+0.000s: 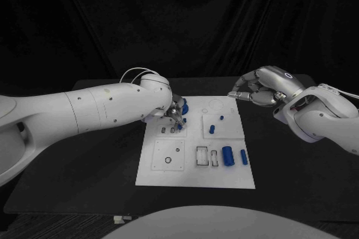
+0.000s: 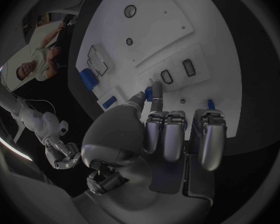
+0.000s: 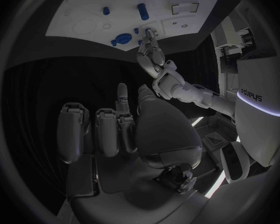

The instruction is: Assemble the parts on the task board

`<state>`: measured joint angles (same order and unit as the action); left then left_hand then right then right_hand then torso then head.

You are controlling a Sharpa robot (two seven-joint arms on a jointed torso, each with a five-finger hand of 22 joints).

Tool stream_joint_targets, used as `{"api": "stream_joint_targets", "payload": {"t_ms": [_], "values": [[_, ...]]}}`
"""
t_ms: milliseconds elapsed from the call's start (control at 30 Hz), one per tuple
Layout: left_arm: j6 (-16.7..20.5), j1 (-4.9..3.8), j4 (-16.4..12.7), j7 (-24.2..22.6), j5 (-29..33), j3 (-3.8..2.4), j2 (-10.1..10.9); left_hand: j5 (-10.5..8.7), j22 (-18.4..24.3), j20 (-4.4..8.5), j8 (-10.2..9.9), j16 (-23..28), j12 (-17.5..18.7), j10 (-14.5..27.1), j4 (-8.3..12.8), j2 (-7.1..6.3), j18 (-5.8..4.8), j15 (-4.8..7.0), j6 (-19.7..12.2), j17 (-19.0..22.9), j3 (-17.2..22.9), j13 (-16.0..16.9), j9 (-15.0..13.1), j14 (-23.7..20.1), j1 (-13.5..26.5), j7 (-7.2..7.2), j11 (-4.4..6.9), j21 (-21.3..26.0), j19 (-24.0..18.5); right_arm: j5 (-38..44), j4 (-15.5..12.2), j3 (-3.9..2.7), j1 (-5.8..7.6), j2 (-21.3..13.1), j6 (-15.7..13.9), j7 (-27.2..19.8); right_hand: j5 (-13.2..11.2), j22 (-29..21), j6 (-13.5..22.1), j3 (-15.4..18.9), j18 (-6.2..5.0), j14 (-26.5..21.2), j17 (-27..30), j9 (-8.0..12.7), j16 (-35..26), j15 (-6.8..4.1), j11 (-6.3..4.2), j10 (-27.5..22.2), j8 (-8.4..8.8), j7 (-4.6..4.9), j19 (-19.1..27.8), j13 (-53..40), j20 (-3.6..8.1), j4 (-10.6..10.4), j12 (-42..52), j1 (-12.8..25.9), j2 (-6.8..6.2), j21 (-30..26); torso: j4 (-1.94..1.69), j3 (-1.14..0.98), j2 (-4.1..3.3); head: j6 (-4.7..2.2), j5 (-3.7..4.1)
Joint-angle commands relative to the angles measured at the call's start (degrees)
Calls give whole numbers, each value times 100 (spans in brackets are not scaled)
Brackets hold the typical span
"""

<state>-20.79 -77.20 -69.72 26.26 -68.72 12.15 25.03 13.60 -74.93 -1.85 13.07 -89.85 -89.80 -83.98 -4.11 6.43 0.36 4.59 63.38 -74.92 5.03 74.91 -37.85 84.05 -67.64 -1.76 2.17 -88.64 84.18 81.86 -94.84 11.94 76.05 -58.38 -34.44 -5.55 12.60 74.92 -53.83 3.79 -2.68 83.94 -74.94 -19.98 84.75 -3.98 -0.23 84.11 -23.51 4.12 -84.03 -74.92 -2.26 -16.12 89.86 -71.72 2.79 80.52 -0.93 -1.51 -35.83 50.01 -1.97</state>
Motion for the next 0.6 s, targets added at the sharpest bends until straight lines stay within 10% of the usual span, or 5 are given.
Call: {"api": "stream_joint_targets", "payload": {"t_ms": [33, 600], "values": [[-56, 17, 4, -122, 2, -3, 0, 49, -1258, -29, -56, -15, -20, -602, 48, -89, 46, -25, 23, -1508, 120, 1509, -14, 595, 28, 3, -30, 38, 335, 9, -1, -4, -13, -8, 30, 124, 33, 1188, 36, 13, 26, 392, -336, -8, -19, -11, -11, 589, 30, -11, -194, -1508, 5, 13, 14, -54, 13, -32, -3, 0, 0, -1, 0], [39, 41, 10, -318, 2, -2, 52, 731, -1259, -59, -252, -15, -20, -602, 915, -567, 52, -60, 34, -1508, 1789, 1509, -252, 595, 397, -51, -71, 65, 320, 9, 2, -4, -14, -22, 67, 169, 91, 1185, 36, 4, 23, 389, -323, -11, -26, -11, -12, 589, 33, -12, -190, -1508, 5, 20, 14, -88, 27, -43, -1, 1, 0, -1, -21]]}}
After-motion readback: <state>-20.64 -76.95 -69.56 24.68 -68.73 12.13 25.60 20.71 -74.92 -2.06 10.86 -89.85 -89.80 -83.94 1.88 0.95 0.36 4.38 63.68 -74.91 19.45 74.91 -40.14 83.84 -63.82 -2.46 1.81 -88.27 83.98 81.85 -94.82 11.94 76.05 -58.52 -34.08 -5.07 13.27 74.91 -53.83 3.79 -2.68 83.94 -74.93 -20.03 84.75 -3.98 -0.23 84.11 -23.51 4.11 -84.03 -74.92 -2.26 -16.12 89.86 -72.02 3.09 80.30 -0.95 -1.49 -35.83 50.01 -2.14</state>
